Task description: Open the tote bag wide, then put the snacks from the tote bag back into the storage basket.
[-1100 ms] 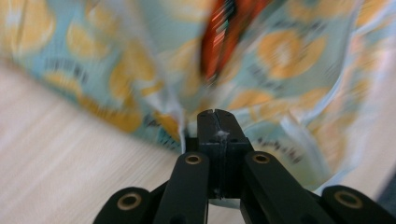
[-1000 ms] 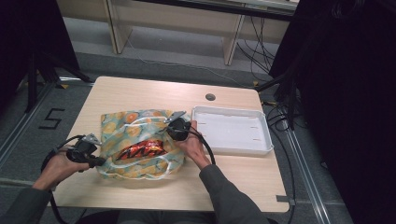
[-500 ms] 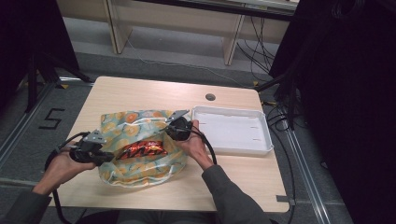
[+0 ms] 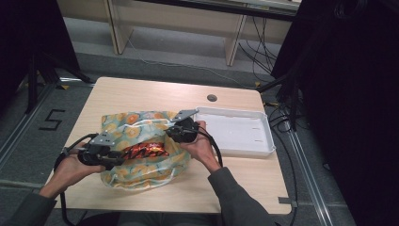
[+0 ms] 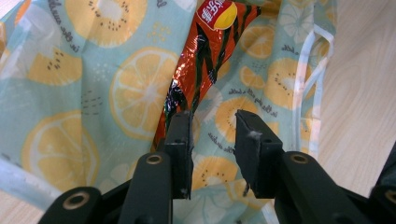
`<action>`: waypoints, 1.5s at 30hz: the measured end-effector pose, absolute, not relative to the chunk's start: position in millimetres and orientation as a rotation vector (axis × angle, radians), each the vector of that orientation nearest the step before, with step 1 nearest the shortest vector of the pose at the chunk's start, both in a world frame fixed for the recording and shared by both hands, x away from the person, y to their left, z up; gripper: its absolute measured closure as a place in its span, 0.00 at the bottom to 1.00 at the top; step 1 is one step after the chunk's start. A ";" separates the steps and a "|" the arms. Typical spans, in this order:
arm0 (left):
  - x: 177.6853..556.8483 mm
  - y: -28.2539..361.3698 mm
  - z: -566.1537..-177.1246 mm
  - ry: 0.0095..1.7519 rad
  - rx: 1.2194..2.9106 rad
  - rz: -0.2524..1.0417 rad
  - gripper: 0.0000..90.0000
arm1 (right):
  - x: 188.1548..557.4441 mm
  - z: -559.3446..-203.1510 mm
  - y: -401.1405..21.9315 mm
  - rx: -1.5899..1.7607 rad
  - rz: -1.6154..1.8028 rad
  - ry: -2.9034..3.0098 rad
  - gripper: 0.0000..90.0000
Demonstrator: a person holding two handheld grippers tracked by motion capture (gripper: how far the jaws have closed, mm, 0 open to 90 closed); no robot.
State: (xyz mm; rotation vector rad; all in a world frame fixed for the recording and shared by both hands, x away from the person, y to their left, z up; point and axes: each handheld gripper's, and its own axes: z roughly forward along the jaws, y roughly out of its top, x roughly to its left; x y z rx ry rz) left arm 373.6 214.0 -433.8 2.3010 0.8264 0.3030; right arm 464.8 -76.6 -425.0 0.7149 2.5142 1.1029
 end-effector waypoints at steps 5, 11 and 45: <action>380.3 209.2 -440.2 0.847 2.325 0.313 0.68 | 449.1 -414.2 -86.4 0.723 1.142 2.525 0.81; 387.9 212.9 -447.0 0.887 2.335 0.321 0.63 | 430.9 -415.8 -100.9 0.766 1.149 2.550 0.73; 391.4 214.9 -450.5 0.909 2.327 0.331 0.41 | 400.1 -433.8 -118.4 0.826 1.171 2.565 0.63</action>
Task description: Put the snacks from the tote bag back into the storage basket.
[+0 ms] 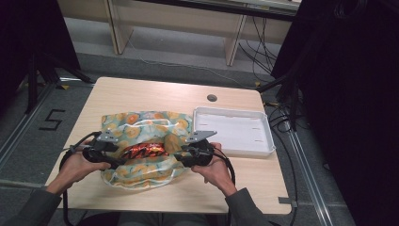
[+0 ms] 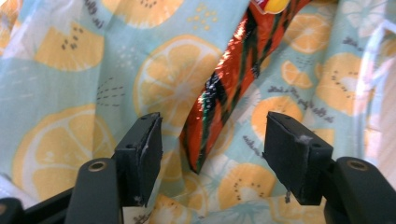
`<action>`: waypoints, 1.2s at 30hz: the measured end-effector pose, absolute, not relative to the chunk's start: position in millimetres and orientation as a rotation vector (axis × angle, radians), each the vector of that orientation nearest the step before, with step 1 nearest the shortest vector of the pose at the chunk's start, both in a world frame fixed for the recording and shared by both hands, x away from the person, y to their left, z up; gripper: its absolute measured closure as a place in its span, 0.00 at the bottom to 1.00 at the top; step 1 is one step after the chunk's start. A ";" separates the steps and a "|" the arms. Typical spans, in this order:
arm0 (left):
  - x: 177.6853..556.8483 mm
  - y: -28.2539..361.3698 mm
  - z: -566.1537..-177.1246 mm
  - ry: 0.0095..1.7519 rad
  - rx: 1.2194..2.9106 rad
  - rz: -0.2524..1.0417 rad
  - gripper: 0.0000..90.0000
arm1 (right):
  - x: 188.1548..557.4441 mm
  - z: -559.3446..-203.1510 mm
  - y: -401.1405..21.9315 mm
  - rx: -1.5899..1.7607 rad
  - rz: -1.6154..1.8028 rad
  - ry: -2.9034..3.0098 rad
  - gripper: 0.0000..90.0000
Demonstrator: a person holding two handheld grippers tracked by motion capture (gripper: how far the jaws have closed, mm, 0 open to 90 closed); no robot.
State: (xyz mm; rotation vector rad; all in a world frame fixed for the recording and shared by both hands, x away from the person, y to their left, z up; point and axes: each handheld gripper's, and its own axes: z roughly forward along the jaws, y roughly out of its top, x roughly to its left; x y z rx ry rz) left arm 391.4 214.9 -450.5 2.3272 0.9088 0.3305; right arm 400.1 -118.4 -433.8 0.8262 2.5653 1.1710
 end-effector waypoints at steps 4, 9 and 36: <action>388.7 211.6 -445.5 0.868 2.327 0.347 0.40 | 398.5 -433.1 -118.2 0.814 1.163 2.580 0.63; 386.0 208.6 -446.2 0.864 2.329 0.343 0.40 | 398.4 -433.3 -119.5 0.820 1.164 2.596 0.59; 399.4 200.6 -473.3 0.894 2.414 0.377 0.46 | 390.6 -436.5 -125.7 0.866 1.142 2.593 0.53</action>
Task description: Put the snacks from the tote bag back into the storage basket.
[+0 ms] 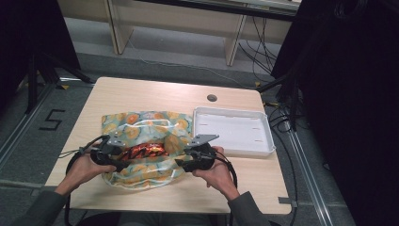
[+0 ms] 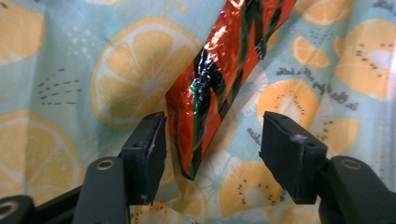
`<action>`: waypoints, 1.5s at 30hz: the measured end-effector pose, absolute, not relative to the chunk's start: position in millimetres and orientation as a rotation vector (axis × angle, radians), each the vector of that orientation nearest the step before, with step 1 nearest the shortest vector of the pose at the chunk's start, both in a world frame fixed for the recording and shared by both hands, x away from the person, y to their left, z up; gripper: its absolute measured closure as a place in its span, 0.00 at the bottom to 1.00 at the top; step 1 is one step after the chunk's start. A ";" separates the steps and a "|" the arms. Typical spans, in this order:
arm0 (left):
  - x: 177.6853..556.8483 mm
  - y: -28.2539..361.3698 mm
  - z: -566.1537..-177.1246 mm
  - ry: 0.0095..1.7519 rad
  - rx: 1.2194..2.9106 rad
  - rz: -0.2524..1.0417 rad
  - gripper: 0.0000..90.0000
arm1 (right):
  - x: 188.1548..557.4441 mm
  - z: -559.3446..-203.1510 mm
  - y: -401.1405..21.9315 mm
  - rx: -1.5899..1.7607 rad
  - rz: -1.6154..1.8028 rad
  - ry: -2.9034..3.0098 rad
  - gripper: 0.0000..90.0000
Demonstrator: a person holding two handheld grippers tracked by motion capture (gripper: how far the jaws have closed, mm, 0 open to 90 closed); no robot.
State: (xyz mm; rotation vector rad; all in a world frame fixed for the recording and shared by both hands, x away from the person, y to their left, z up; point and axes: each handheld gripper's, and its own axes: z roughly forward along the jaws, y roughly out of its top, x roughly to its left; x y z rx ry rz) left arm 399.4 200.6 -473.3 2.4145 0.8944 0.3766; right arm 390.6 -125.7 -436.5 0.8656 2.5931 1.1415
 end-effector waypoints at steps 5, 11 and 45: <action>401.5 197.4 -478.0 0.897 2.426 0.357 0.53 | 391.5 -439.6 -123.5 0.855 1.164 2.591 0.53; 403.0 197.3 -477.4 0.891 2.427 0.399 0.63 | 392.0 -439.4 -124.8 0.860 1.166 2.592 0.53; 369.9 204.0 -383.4 0.593 2.337 0.319 0.99 | 400.8 -434.1 -117.2 0.832 1.255 2.548 0.54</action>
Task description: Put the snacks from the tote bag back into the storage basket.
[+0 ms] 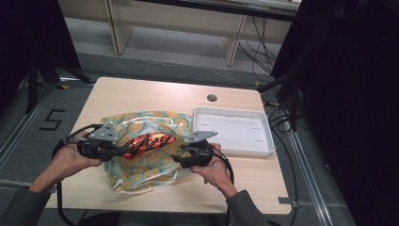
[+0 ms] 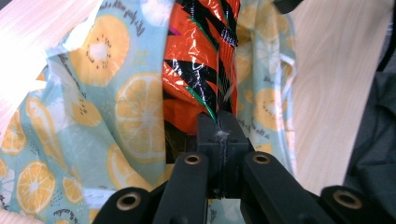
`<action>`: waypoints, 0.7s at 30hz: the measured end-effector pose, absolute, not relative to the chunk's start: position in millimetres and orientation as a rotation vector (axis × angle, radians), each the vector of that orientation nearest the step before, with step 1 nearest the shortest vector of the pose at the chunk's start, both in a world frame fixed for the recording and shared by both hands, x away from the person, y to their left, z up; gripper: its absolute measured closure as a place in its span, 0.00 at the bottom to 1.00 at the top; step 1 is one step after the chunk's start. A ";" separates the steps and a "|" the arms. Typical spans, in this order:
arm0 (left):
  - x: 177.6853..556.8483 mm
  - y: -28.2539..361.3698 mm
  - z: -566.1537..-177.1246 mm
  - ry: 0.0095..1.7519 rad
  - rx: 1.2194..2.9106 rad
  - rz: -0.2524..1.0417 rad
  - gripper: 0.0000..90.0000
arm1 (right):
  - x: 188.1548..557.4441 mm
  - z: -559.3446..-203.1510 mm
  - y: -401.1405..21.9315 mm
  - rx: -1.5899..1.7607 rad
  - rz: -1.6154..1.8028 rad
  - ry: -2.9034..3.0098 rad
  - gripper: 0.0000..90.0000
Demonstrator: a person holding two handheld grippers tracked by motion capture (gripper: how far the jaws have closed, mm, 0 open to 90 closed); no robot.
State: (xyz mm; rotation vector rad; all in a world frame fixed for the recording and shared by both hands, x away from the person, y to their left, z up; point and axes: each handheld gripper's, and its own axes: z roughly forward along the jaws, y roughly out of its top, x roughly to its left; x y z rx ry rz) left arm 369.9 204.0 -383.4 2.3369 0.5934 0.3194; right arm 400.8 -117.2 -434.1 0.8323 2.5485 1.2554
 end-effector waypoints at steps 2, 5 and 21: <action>368.9 205.1 -381.0 0.584 2.334 0.316 0.99 | 402.3 -431.2 -115.3 0.816 1.281 2.535 0.54; 368.9 205.2 -380.1 0.583 2.324 0.297 0.99 | 406.3 -424.8 -111.3 0.745 1.323 2.513 0.54; 370.8 207.7 -376.0 0.655 2.221 0.235 0.99 | 403.6 -403.2 -95.5 0.727 1.444 2.493 0.60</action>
